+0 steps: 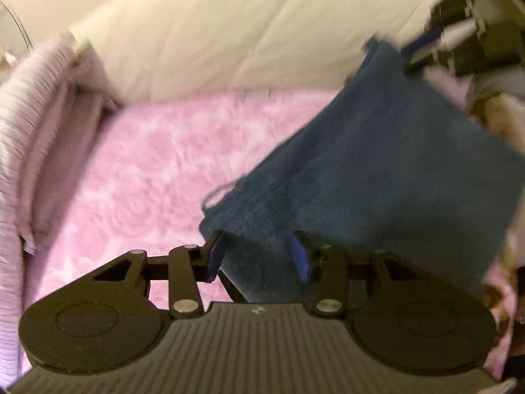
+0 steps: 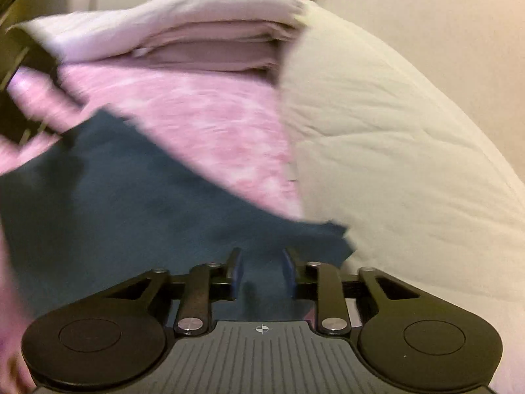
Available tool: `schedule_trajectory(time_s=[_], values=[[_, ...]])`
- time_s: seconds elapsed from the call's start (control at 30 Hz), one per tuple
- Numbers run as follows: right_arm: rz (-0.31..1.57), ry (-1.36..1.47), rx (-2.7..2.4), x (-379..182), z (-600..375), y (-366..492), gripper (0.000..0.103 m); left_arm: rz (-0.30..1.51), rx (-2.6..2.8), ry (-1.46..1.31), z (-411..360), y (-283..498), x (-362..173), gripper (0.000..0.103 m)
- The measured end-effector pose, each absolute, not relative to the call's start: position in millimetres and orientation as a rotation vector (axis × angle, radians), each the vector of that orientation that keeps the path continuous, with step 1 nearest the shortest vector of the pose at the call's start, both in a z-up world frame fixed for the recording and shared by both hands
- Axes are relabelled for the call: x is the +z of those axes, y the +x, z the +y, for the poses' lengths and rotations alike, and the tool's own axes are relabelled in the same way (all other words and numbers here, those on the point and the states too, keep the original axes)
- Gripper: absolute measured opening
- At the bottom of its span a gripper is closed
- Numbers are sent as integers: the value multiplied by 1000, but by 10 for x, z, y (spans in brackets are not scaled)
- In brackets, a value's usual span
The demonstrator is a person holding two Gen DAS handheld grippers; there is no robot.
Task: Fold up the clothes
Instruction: 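Lower the jeans onto the dark stack and open both grippers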
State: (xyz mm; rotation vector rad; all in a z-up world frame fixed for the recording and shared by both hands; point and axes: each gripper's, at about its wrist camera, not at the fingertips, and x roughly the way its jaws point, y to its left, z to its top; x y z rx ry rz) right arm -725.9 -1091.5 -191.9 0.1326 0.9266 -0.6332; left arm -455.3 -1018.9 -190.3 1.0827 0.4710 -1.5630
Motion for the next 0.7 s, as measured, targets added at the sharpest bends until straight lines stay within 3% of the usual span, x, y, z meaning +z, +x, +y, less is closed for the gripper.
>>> schedule_trajectory(time_s=[0.27, 0.57, 0.7], values=[[889, 418, -696, -2136, -11809, -7244, 21, 480, -1569, 1069, -10346, -4526, -2181, 43], [838, 406, -651, -1584, -10821, -7553, 21, 427, -1664, 994, -9504, -4509, -1532, 43], [867, 380, -595, -1589, -10190, -7552, 21, 453, -1728, 1015, -9109, -4668, -1617, 43]])
